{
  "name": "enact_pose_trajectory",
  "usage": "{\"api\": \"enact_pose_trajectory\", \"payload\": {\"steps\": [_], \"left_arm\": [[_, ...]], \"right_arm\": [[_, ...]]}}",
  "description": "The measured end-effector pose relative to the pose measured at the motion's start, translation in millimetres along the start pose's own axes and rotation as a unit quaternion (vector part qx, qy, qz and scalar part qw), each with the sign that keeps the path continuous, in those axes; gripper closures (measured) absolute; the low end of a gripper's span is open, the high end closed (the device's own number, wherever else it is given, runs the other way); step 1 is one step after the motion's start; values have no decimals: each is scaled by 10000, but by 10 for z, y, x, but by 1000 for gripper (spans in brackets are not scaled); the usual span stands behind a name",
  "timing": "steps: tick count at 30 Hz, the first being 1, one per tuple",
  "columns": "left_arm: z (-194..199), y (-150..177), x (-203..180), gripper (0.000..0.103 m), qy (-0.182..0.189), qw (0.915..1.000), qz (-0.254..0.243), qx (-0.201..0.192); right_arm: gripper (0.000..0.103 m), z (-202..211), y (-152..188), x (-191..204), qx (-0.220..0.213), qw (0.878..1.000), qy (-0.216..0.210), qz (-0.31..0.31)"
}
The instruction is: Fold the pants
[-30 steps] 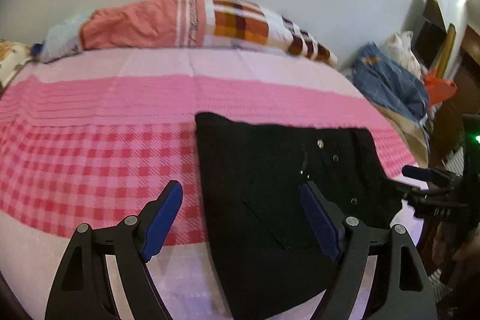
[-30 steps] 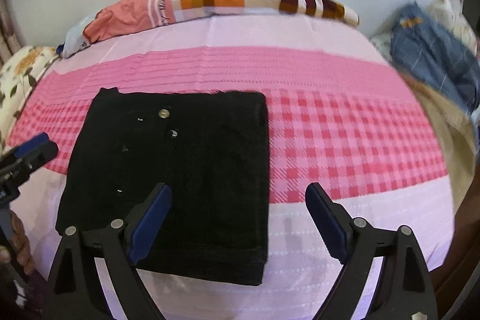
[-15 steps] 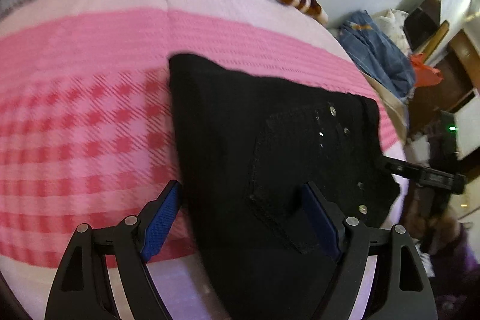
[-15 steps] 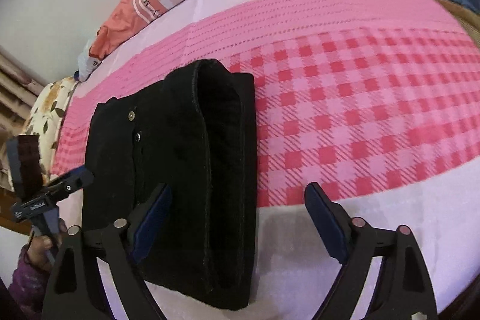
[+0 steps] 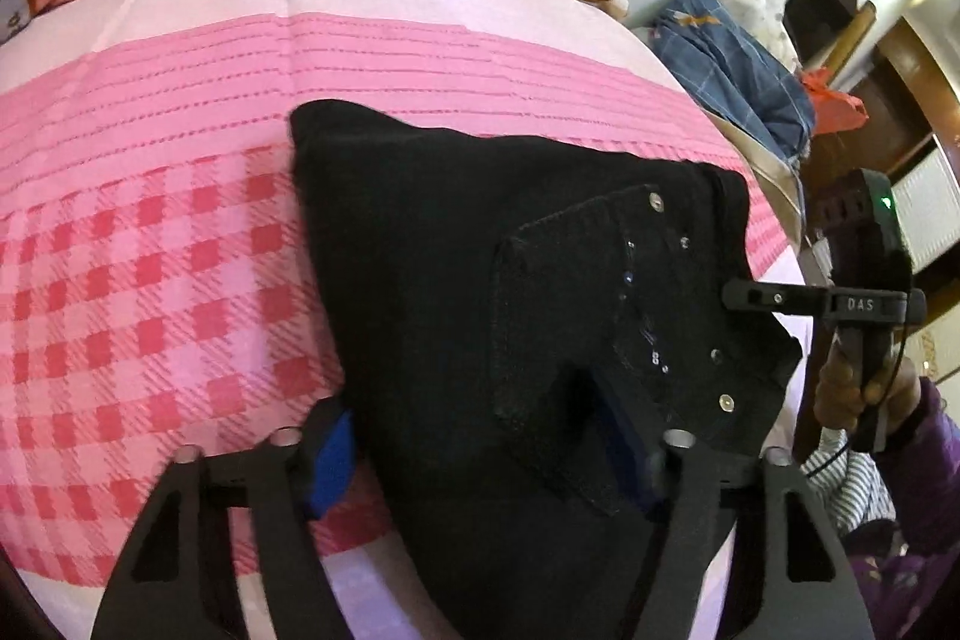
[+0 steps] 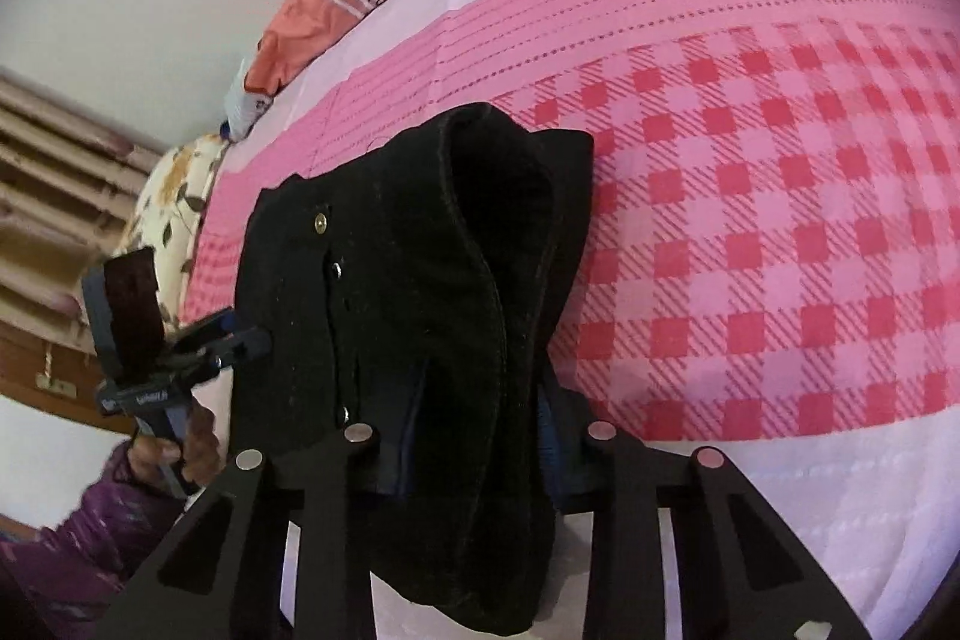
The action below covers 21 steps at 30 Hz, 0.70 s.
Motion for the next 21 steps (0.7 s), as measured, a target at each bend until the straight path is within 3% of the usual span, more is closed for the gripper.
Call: {"api": "enact_pose_trajectory", "payload": {"steps": [3,7,8,9,10,11,12,15,21], "left_arm": [[12,-8,41,38,152,9999,81,3],[5,-28,57,38,224,9997,60,93],[3,-42,60,38,278,9995,74,95],[6,-50,64,38,314,9994,99,65],[13,-57,67,38,342,9993,128,1],[25,-67,70,47,276,9995,116,-123],[47,-60,76,58,184,9996,85,-206],[148,-93,39,75,91,9986,97,-510],[296,-128,39,80,35,9967,134,-794]], "right_arm": [[49,-44,-29,48,81,10000,-39,-6],[44,-84,-66,112,123,9999,-100,12],[52,-92,-66,112,83,9999,-40,79],[68,-111,-65,125,100,9999,-69,79],[71,-119,-47,144,158,9996,-235,-14],[76,-126,-63,172,165,9991,-374,-135],[78,-115,-65,195,146,9989,-413,-161],[80,-16,-117,311,51,9968,-716,-339],[81,160,-256,621,-47,9913,-1207,-520]]}}
Point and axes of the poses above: each gripper's, at about its wrist camera, not at the fingertips, and z roughly against the way its jaws point, x to its left, y to its underside, the point moved 10 cm from there along -z, roughly the way its jaws point, and after that the axes turned 12 degrees about y, right-handed, at the moved point
